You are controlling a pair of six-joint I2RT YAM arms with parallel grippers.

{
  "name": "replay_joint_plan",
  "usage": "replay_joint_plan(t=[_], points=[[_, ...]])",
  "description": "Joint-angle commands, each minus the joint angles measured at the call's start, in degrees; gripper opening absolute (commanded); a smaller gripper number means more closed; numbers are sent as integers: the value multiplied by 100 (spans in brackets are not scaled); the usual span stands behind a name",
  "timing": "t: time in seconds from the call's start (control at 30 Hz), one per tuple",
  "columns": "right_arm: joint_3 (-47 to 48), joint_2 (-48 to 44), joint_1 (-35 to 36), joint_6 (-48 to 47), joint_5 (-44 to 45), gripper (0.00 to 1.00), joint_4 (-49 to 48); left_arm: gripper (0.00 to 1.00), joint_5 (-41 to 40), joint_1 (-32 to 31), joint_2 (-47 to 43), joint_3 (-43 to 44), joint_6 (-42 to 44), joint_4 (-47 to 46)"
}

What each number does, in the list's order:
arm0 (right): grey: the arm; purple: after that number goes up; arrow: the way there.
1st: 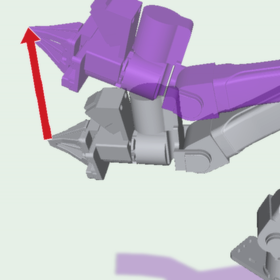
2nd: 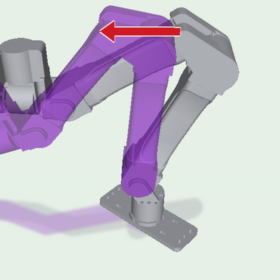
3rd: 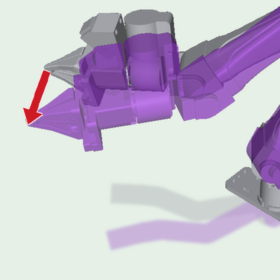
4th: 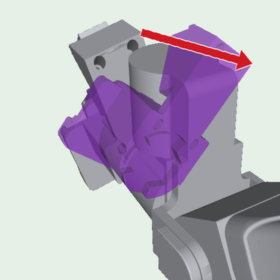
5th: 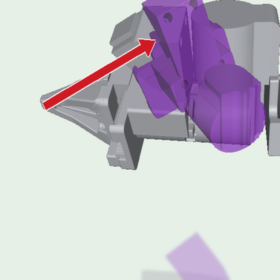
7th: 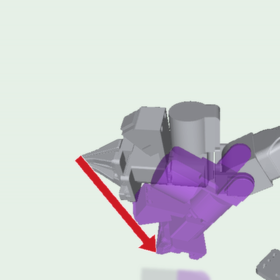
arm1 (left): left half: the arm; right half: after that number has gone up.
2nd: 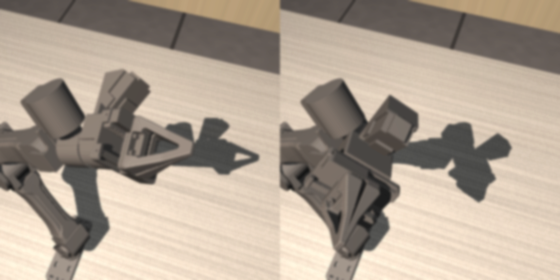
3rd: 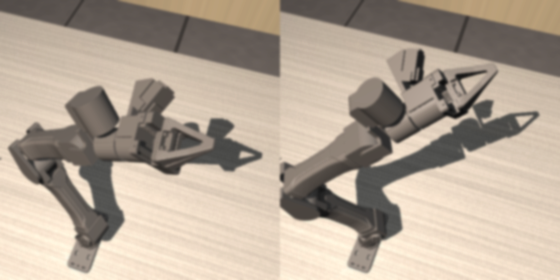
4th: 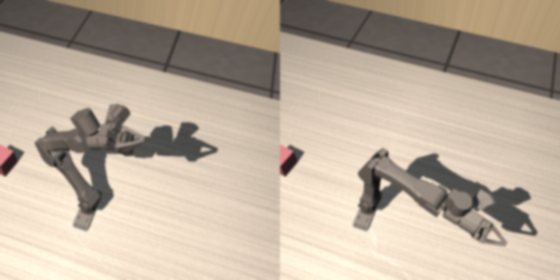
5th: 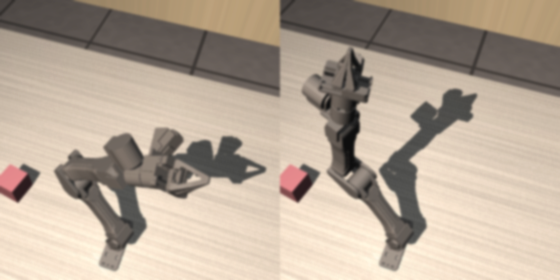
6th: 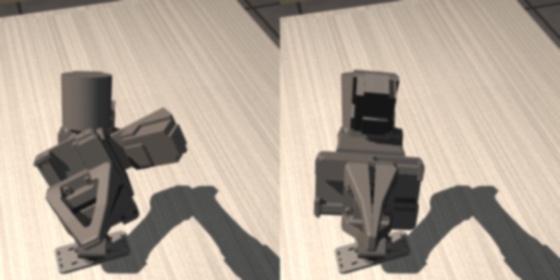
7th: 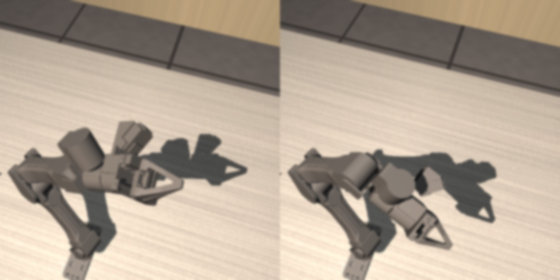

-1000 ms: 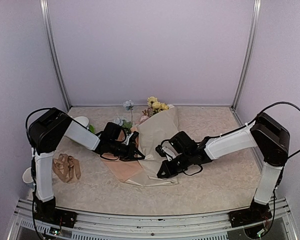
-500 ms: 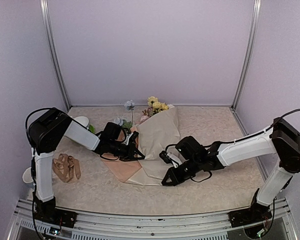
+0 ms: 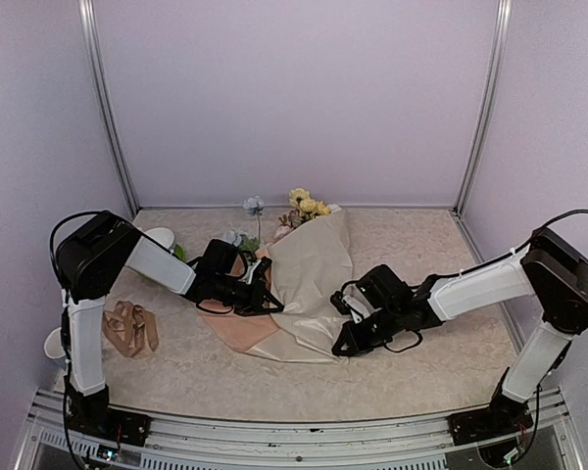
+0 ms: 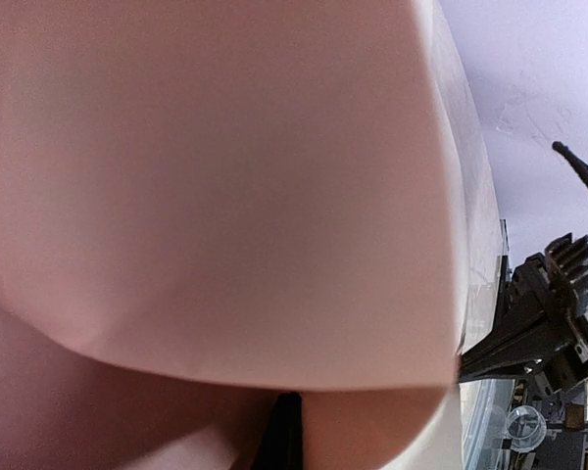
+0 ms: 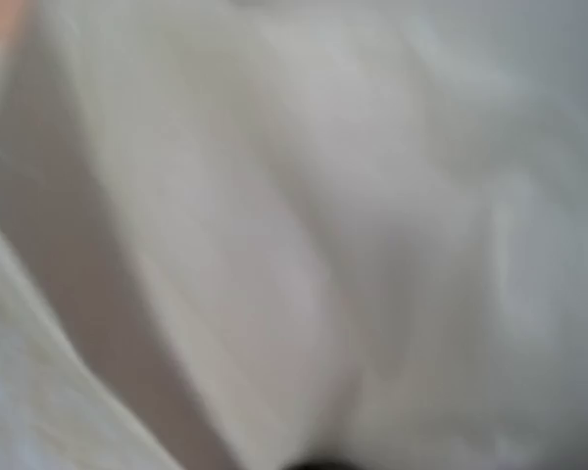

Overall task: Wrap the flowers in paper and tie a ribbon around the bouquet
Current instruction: Press the fold line on the 2/3-folded wrapping paper.

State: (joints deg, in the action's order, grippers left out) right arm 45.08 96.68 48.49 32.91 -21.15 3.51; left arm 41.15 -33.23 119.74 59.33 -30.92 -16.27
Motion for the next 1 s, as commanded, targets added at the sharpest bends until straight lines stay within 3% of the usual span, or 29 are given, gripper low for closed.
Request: replay_joint_plan(t=[0.0, 0.17, 0.37, 0.6, 0.8, 0.97], points=[[-369, -100, 27, 163, 278, 0, 290, 0, -272, 40, -47, -140, -32, 253], [-444, -636, 37, 129, 344, 0, 711, 0, -282, 44, -73, -182, -29, 188], [477, -737, 78, -219, 474, 0, 1051, 0, -277, 44, -65, -186, -28, 180], [1770, 677, 218, -465, 126, 0, 782, 0, -308, 45, -91, -200, -53, 187], [2241, 1670, 371, -471, -501, 0, 661, 0, -345, 38, -110, -177, -52, 217], [2118, 1969, 474, -272, -308, 0, 891, 23, -735, 119, -552, -303, -1, 387]])
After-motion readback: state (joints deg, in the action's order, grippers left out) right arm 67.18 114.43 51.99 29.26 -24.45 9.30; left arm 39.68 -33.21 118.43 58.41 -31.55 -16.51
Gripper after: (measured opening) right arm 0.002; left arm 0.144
